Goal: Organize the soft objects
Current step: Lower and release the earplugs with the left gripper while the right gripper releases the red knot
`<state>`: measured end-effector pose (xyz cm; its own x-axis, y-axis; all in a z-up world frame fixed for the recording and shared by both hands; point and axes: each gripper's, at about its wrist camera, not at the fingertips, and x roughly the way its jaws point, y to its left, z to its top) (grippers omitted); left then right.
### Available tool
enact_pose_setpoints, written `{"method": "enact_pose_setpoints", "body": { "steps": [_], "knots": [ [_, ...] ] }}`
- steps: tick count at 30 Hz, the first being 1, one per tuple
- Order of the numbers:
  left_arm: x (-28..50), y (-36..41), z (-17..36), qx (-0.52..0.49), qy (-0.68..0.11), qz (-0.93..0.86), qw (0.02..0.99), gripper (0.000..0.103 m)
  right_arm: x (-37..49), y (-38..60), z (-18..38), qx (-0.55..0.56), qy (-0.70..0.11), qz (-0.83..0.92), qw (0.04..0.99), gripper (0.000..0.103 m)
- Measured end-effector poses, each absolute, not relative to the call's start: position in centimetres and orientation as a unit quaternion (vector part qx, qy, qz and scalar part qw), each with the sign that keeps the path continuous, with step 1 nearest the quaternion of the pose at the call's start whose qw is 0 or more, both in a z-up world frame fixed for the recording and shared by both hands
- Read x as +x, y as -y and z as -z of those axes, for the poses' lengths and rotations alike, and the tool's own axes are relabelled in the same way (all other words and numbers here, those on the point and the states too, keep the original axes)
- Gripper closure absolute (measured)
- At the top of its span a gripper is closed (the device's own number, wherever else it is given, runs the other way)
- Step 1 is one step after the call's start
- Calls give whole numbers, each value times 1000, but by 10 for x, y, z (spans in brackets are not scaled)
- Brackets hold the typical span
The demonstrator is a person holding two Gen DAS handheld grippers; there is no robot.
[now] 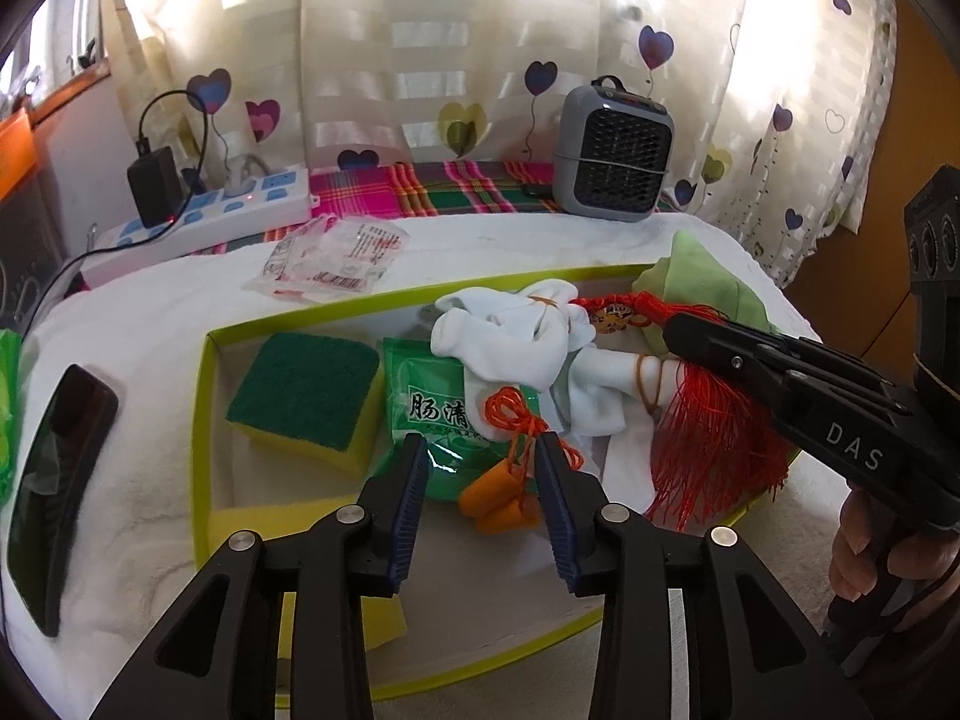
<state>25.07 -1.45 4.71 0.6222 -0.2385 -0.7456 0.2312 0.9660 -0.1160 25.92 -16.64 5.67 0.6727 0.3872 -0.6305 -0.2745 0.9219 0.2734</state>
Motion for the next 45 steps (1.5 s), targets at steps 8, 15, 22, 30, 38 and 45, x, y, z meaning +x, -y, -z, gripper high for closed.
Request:
{"method": "enact_pose_setpoints", "body": {
  "steps": [8, 15, 22, 30, 38, 45],
  "knots": [
    [247, 15, -50, -4, -411, 131, 902, 63, 256, 166, -58, 77, -358, -178, 913, 80],
    [240, 15, -53, -3, -408, 127, 904, 59, 247, 164, -63, 73, -349, -183, 916, 61],
    [230, 14, -58, -4, -403, 124, 907, 58, 237, 164, -68, 72, -337, -185, 920, 58],
    [218, 11, -64, -6, -397, 119, 910, 58, 225, 164, -71, 71, -331, -185, 923, 58],
    [196, 12, -69, -5, -395, 108, 912, 58, 203, 162, -78, 53, -316, -178, 930, 58],
    [174, 10, -63, -6, -404, 86, 911, 58, 177, 161, -78, 33, -322, -168, 931, 57]
  ]
}}
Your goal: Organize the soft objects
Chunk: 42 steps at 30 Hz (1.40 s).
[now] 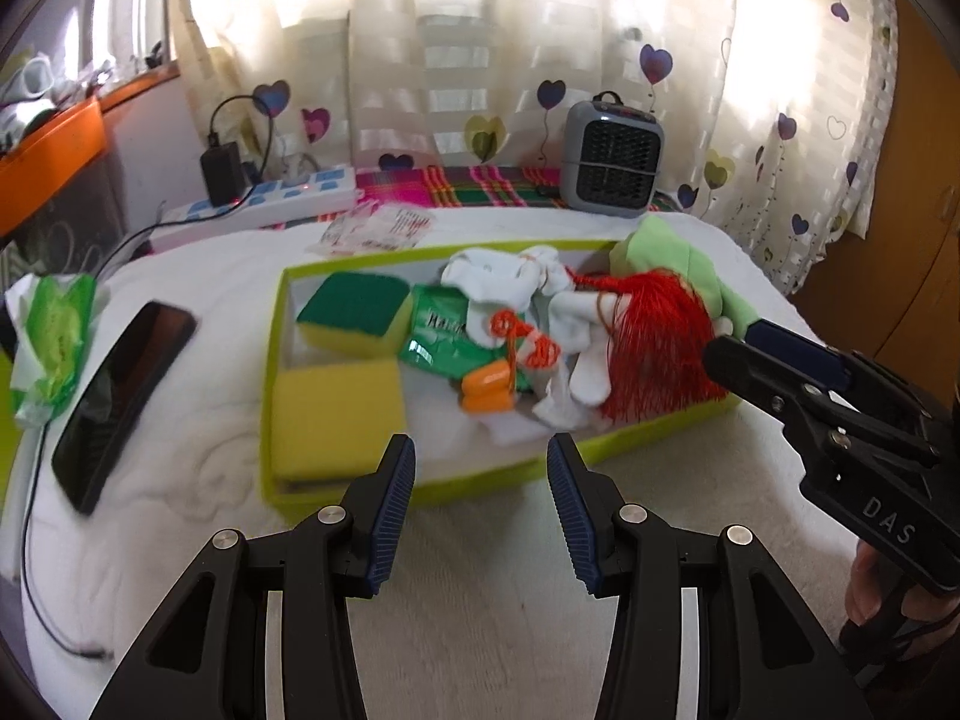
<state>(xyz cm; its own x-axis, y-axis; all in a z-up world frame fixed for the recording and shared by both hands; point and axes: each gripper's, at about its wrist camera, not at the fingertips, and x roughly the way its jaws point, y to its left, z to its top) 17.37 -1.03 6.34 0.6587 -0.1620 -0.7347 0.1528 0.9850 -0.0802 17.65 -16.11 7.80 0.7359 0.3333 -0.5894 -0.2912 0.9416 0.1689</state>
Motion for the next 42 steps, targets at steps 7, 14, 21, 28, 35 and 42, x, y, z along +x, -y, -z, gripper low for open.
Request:
{"method": "enact_pose_setpoints", "body": {
  "steps": [7, 14, 21, 28, 35, 42],
  "knots": [
    [154, 11, -46, -3, -428, 68, 901, 58, 160, 166, -62, 26, -356, -149, 922, 53],
    [139, 14, -25, -7, -452, 55, 890, 58, 151, 170, -43, 7, -396, -122, 910, 50],
    [130, 17, -22, -2, -454, 43, 890, 58, 146, 173, -33, -8, -417, -109, 902, 49],
    [126, 19, -20, -2, -446, 30, 894, 56, 144, 175, -29, -15, -427, -92, 900, 45],
    [123, 25, -18, 3, -434, 15, 901, 52, 148, 180, -23, -10, -445, -75, 892, 39],
    [123, 28, -17, 7, -431, 7, 902, 51, 149, 175, -21, -23, -450, -80, 889, 30]
  ]
}}
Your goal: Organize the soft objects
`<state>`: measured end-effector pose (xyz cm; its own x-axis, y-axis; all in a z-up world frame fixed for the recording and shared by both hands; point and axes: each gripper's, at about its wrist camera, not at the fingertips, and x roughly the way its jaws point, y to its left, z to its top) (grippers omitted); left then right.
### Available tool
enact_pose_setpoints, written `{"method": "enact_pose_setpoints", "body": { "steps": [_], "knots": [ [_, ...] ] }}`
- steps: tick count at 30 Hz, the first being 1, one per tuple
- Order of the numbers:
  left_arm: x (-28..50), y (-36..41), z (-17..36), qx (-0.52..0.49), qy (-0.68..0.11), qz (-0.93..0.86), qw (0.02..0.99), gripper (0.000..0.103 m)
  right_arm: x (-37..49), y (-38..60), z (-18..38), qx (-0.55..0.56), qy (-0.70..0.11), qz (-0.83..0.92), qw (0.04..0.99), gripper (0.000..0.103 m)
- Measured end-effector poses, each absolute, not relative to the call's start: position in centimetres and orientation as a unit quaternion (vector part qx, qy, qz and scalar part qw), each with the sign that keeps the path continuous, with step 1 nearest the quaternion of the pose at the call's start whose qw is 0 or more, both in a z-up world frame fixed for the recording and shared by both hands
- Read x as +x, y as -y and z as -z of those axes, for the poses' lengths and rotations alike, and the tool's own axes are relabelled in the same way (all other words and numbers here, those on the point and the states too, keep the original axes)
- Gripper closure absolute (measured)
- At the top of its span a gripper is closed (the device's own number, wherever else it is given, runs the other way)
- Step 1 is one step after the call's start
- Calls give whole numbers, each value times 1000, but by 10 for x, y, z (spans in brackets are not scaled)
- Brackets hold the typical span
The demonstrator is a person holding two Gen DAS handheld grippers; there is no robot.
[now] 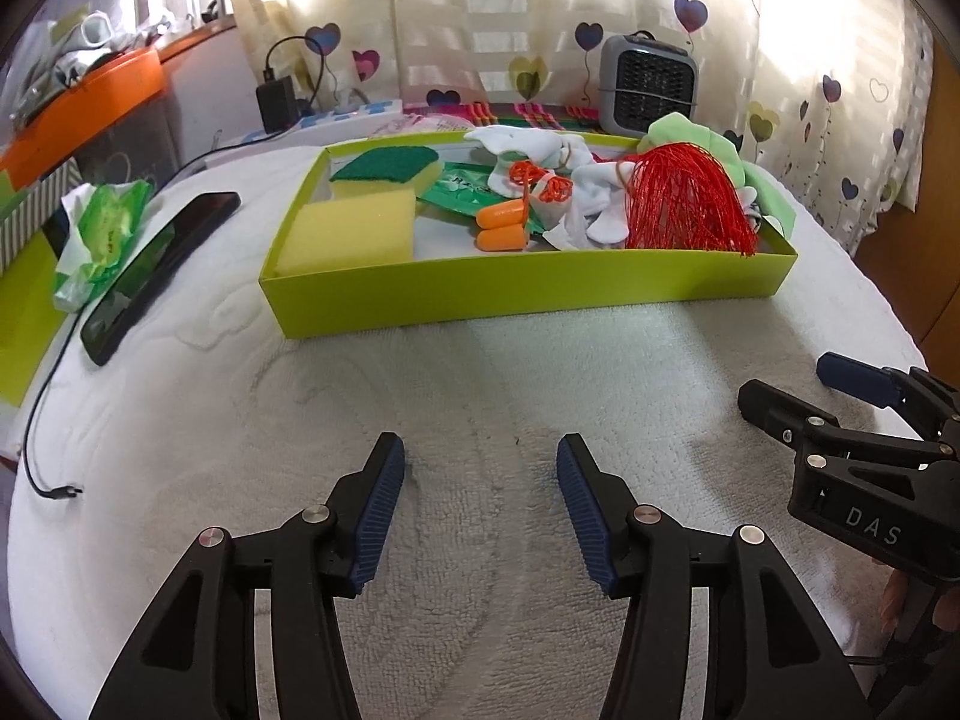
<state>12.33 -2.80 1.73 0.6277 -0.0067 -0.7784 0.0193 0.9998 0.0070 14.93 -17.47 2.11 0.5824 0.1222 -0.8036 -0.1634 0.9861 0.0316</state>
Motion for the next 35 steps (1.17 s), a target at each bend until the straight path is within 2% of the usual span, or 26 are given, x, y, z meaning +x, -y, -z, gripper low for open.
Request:
{"method": "enact_pose_setpoints", "body": {
  "steps": [35],
  "knots": [
    [124, 28, -17, 7, -431, 7, 902, 50, 149, 176, -21, -22, -450, -81, 889, 28]
  ]
}}
